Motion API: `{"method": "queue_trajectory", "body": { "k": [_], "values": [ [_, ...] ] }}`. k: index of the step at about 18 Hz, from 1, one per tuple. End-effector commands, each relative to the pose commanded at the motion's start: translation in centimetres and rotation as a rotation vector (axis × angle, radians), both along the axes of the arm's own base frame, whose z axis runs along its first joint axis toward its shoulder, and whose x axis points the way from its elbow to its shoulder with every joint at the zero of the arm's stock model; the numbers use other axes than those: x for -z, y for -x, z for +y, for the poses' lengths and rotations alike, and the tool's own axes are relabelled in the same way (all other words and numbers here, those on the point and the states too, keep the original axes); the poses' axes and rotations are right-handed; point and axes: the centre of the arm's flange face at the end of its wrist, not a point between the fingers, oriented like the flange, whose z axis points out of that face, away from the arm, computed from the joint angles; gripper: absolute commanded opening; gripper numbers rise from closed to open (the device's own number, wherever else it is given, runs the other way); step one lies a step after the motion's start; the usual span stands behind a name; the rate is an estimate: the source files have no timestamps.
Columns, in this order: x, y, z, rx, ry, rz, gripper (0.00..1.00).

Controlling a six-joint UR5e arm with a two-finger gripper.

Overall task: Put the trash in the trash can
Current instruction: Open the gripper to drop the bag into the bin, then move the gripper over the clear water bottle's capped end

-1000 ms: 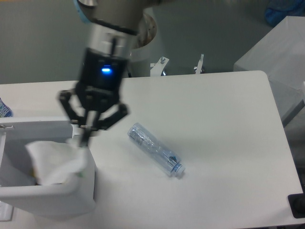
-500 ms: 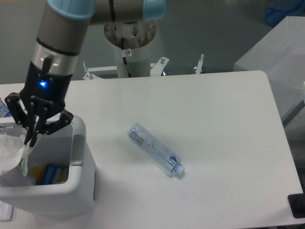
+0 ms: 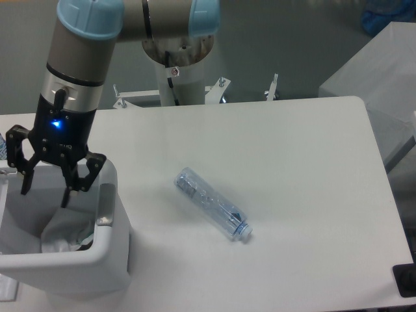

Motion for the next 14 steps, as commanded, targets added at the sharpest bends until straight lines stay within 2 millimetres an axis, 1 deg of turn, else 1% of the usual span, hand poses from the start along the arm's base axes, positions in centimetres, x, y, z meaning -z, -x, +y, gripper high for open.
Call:
{"method": "queue_trajectory", "body": {
  "k": [3,5,6,7,9,10,12,14],
  "values": [
    [0.6,6.6,-2.7,-0.171,0.013,-0.055,0.93],
    [1.6,9.8,-4.3,-0.289,0.033,-0.120,0.98],
    [2.4,11.6,-5.3,-0.351,0.044,-0.154,0.98],
    [3.8,13.1,-6.0,-0.400,0.063,-0.187,0.99],
    [6.4,15.0,-6.8,-0.459,0.098,-0.235,0.99],
    [8.0,16.2,-7.5,-0.493,0.122,-0.260,1.00],
    [11.3,17.6,-8.8,-0.540,0.181,-0.271,1.00],
    [14.9,18.5,-9.2,-0.575,0.260,-0.259,1.00]
  ]
}}
